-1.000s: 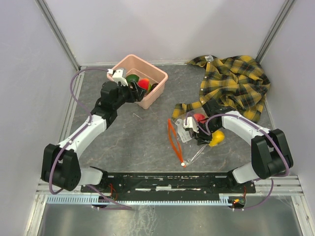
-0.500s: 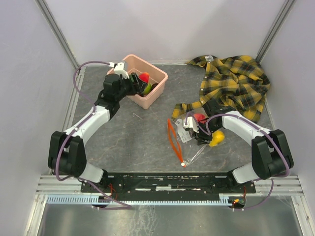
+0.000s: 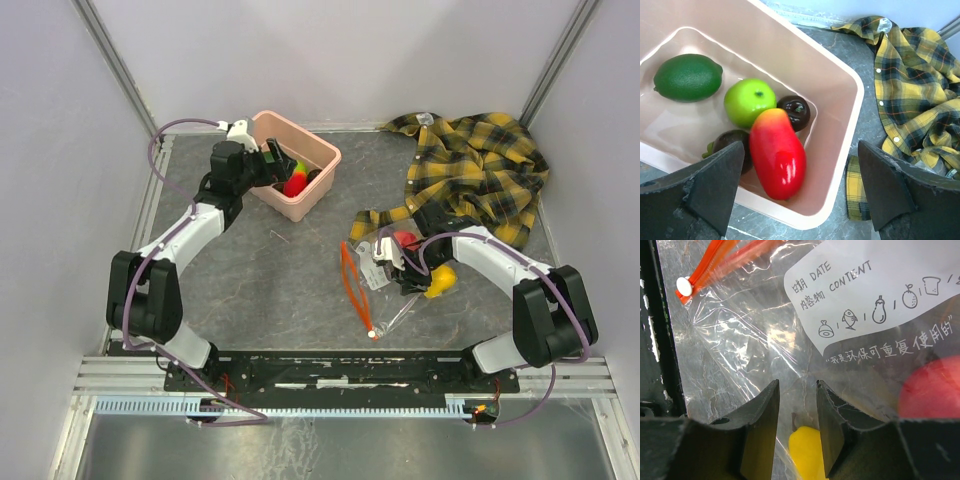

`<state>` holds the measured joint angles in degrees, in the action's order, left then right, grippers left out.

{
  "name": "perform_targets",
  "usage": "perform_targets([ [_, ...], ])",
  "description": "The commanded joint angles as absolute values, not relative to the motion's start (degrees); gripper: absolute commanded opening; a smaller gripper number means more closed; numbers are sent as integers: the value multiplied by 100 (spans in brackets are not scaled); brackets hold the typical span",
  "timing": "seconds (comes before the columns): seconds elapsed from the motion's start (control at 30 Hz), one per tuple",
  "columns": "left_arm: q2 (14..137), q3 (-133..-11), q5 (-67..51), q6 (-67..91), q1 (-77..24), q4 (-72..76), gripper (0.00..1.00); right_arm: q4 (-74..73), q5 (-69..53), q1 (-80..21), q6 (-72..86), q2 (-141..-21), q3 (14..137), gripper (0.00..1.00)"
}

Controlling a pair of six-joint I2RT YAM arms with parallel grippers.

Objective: Open the zip-top bag and remove the fake food
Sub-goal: Place the fake fruit in the bin, then pick up the fake fruit from the zipper food storage bag.

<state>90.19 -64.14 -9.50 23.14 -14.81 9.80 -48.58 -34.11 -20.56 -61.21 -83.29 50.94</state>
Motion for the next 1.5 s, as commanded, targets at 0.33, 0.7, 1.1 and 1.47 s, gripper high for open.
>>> perform_targets([
  [0.33,8539,-6435,-1044,2474,-1442,1274,99,-4917,-3604,-2034,-6214,-8158,5304,44],
  [0.7,7683,-5517,-1430,2957,-1308,2005,99,-4956,-3608,-2034,-6231,-8154,5331,44],
  [1.1,7240,-4979,-1921,3543,-1212,2176,99,-5034,-3615,-2032,-6301,-8123,5346,45],
  [1.47,6803,-3982,-2903,4052,-1219,2899,94,-5341,-3662,-2039,-6576,-8171,5443,46],
])
